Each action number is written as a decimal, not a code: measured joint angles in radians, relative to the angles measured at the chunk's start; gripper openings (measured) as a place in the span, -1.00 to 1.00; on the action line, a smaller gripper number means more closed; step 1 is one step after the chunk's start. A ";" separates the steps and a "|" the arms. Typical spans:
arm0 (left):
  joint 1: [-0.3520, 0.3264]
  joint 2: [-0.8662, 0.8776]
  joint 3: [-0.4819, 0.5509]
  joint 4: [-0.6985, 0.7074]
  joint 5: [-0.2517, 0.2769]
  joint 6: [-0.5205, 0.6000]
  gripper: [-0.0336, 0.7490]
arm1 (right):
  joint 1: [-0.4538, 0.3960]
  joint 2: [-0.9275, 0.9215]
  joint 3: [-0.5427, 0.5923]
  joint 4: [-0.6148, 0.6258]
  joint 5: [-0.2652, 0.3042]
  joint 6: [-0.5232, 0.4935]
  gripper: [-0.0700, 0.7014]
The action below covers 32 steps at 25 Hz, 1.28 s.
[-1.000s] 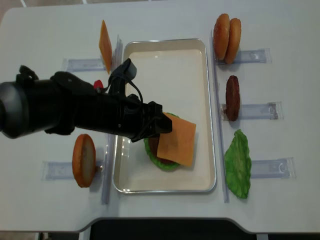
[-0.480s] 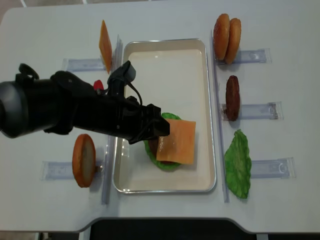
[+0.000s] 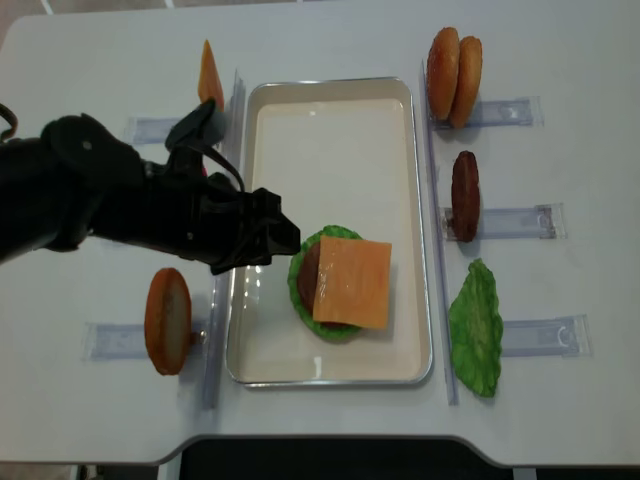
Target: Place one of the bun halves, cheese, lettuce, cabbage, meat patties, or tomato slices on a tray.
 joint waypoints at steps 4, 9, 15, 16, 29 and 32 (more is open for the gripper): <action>0.026 -0.053 -0.007 0.151 0.069 -0.111 0.31 | 0.000 0.000 0.000 0.000 0.000 0.000 0.28; 0.030 -0.101 -0.075 0.338 0.178 -0.259 0.34 | 0.000 0.000 0.000 0.000 0.000 0.000 0.28; 0.031 -0.107 -0.189 0.584 0.404 -0.427 0.34 | 0.000 0.000 0.000 0.000 0.000 0.000 0.28; 0.031 -0.107 -0.210 0.619 0.437 -0.453 0.34 | 0.000 0.000 0.000 0.000 0.000 0.000 0.28; 0.030 -0.108 -0.358 0.882 0.652 -0.571 0.60 | 0.000 0.000 0.000 0.000 0.000 0.000 0.28; 0.030 -0.108 -0.361 0.900 0.654 -0.572 0.60 | 0.000 0.000 0.000 0.000 0.000 0.000 0.28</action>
